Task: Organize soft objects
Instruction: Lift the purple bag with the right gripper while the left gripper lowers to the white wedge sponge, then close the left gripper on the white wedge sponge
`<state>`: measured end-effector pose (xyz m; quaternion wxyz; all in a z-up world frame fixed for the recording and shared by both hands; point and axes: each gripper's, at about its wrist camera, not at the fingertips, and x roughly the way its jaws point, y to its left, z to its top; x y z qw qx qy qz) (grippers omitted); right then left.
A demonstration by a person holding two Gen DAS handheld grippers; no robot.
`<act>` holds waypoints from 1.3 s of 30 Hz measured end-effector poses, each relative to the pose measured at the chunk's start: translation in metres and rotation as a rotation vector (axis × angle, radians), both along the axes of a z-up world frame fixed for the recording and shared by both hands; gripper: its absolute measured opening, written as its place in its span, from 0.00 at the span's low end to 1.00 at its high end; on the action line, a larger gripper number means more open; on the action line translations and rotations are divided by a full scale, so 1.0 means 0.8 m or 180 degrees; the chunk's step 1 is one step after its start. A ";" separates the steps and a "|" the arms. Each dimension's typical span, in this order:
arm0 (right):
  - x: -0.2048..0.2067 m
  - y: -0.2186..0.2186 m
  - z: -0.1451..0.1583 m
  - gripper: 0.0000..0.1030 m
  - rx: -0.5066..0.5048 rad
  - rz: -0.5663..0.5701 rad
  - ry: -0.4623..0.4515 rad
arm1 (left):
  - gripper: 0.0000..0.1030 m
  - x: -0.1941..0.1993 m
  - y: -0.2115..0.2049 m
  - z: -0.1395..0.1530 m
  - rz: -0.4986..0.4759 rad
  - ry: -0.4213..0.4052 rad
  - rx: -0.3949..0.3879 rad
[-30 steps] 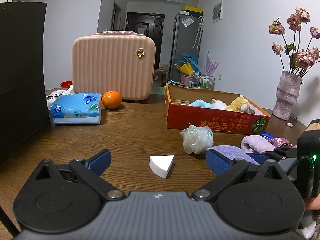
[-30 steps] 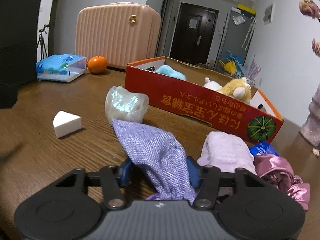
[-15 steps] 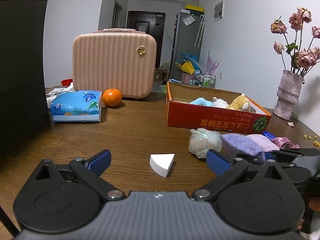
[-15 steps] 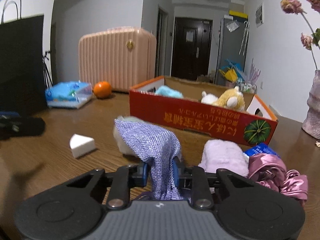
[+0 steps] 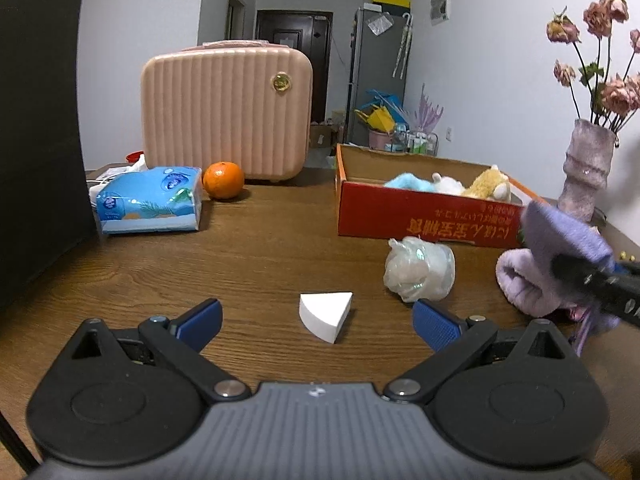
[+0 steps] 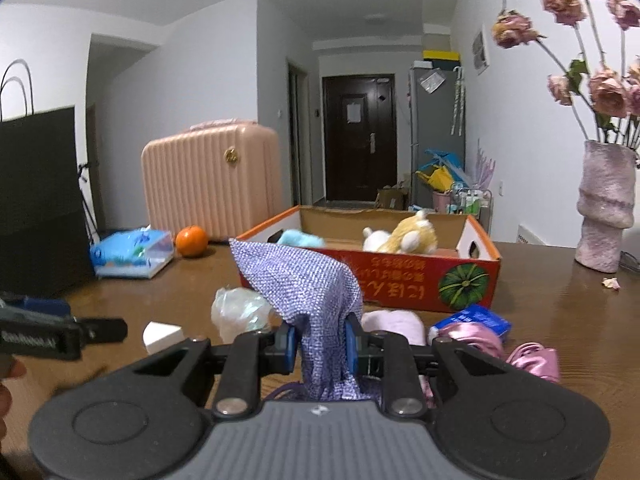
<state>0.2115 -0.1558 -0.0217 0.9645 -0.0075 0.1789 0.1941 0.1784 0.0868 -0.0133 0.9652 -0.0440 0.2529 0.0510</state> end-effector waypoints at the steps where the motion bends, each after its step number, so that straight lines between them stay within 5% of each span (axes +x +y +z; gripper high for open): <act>1: -0.002 -0.004 0.001 0.22 0.0019 -0.0015 -0.0017 | 1.00 0.002 -0.001 -0.001 -0.0016 0.0011 0.0006; 17: 0.004 -0.062 0.005 0.22 0.0182 -0.0375 -0.0055 | 0.98 0.062 -0.008 -0.024 0.0035 0.0286 0.0215; 39: 0.015 -0.066 -0.005 0.22 0.0136 -0.0493 0.0040 | 0.50 0.105 0.001 -0.043 -0.0177 0.0570 0.0078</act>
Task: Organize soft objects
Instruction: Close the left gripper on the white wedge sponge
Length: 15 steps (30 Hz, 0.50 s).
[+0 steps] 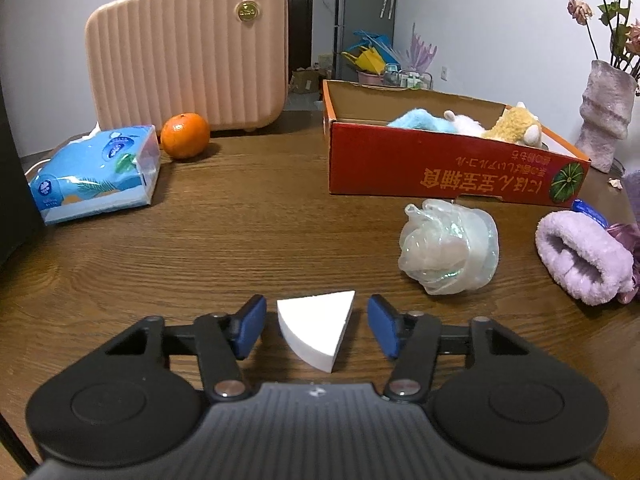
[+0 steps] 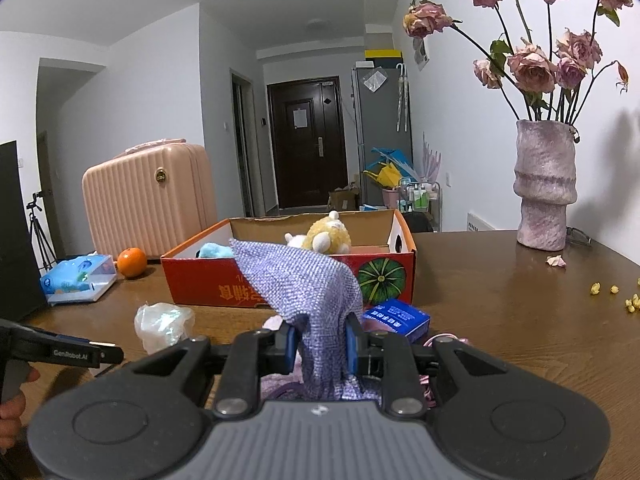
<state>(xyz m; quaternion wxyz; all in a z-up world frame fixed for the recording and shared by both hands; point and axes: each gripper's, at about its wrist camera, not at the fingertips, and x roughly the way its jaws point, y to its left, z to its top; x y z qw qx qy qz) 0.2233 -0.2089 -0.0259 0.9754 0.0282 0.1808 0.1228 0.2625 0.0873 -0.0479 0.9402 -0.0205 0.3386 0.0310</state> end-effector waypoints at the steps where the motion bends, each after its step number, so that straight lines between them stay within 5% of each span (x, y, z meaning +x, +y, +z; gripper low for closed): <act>1: 0.000 0.000 0.000 0.22 0.0001 0.0002 -0.0002 | 0.47 0.000 0.000 0.000 -0.0008 0.0003 -0.0004; 15: -0.002 0.001 0.002 0.22 0.0017 0.0054 -0.0024 | 0.34 -0.006 0.001 0.002 0.0036 -0.0054 -0.0031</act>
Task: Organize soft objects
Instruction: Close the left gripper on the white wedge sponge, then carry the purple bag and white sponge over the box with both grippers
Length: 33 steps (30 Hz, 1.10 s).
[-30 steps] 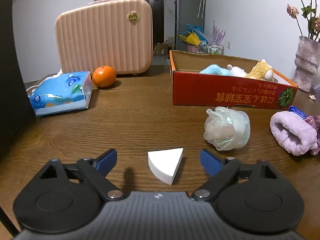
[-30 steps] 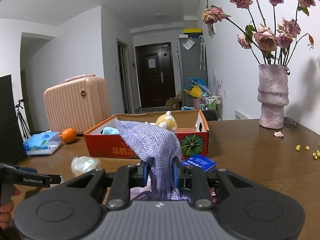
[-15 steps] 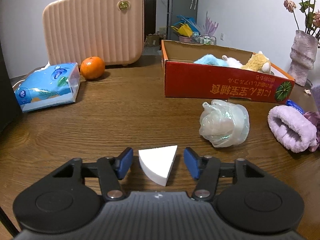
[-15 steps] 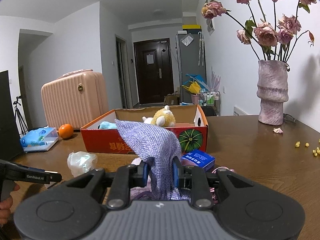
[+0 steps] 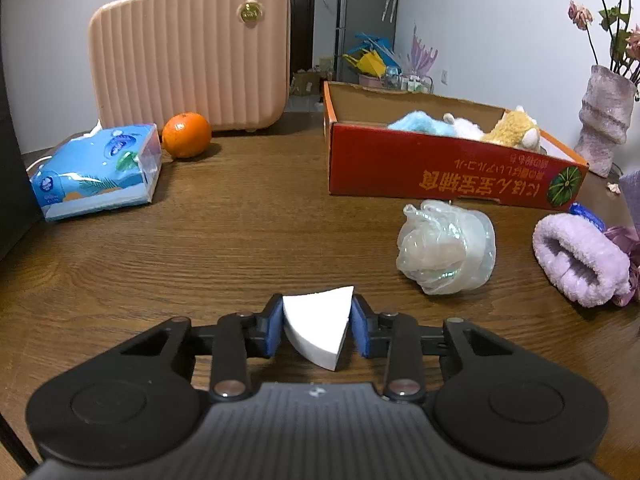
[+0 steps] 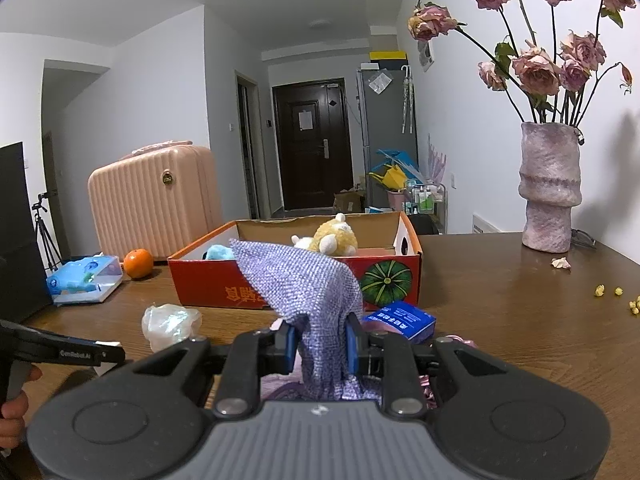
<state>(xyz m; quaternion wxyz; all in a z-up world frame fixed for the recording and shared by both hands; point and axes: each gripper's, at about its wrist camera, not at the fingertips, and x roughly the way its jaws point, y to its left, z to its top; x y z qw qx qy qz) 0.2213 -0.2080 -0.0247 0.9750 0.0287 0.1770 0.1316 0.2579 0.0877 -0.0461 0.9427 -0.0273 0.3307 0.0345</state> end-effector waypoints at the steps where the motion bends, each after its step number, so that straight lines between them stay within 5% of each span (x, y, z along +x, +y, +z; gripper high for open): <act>1: 0.000 0.000 0.000 0.22 0.0000 0.0003 -0.0002 | 0.34 -0.001 0.000 0.001 0.0007 -0.0016 -0.0001; 20: -0.005 0.002 0.002 0.22 0.0020 0.0046 -0.0049 | 0.34 -0.058 -0.023 0.044 0.0088 -0.0600 -0.0153; 33: -0.009 0.005 0.004 0.22 0.0024 0.0118 -0.0092 | 0.34 -0.081 -0.056 0.058 -0.0017 -0.0764 -0.0271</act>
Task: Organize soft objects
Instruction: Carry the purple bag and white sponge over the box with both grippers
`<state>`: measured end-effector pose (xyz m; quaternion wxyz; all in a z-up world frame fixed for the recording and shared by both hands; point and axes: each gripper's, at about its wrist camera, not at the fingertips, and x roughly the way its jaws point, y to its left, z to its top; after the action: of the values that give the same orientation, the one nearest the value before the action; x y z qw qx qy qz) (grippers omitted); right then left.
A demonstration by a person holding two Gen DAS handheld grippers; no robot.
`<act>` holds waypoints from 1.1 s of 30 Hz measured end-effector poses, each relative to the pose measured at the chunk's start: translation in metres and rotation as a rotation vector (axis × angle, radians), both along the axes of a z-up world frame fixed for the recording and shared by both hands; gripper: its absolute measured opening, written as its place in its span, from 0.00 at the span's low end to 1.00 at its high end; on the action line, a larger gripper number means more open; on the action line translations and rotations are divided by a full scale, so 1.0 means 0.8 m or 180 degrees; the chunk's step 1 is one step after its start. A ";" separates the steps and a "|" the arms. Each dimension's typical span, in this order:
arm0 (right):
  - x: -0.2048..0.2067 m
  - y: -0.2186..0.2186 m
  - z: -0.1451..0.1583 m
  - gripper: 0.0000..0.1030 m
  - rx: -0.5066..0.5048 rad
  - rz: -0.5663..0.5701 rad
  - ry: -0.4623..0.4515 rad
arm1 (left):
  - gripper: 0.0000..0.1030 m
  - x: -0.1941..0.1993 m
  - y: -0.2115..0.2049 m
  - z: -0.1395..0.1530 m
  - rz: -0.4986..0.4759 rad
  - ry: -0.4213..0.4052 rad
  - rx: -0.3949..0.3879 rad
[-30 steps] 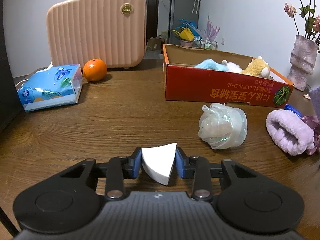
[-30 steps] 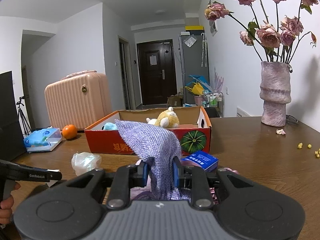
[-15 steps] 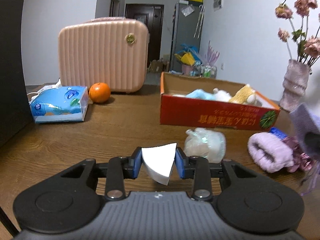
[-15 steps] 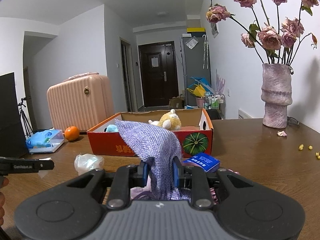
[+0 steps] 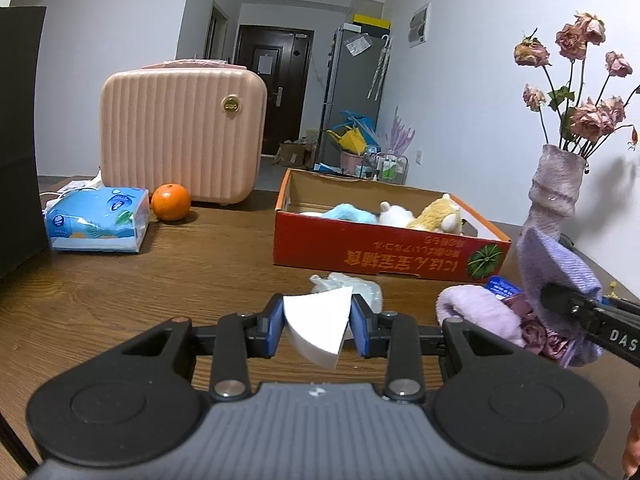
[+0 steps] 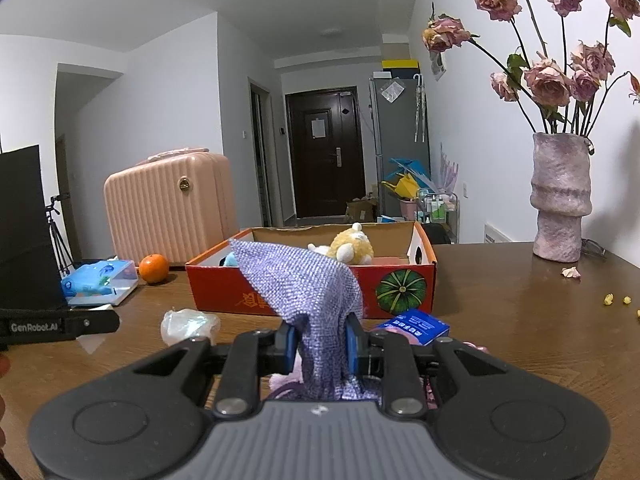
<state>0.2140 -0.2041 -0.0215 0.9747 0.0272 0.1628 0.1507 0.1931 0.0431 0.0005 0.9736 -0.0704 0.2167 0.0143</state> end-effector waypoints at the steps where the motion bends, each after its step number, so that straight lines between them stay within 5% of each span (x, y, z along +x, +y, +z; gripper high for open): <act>1: -0.002 0.001 0.000 0.22 0.0000 0.0002 -0.0004 | 0.34 0.000 -0.002 0.001 -0.0001 -0.0007 0.0002; 33: 0.028 0.001 0.049 0.22 0.0039 -0.0135 -0.0384 | 0.34 0.032 -0.054 0.066 -0.0065 -0.0510 -0.0044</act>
<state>0.2364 -0.2033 0.0179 0.9855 0.0274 0.1023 0.1324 0.2183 0.0000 0.0534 0.9874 -0.0757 0.1389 -0.0028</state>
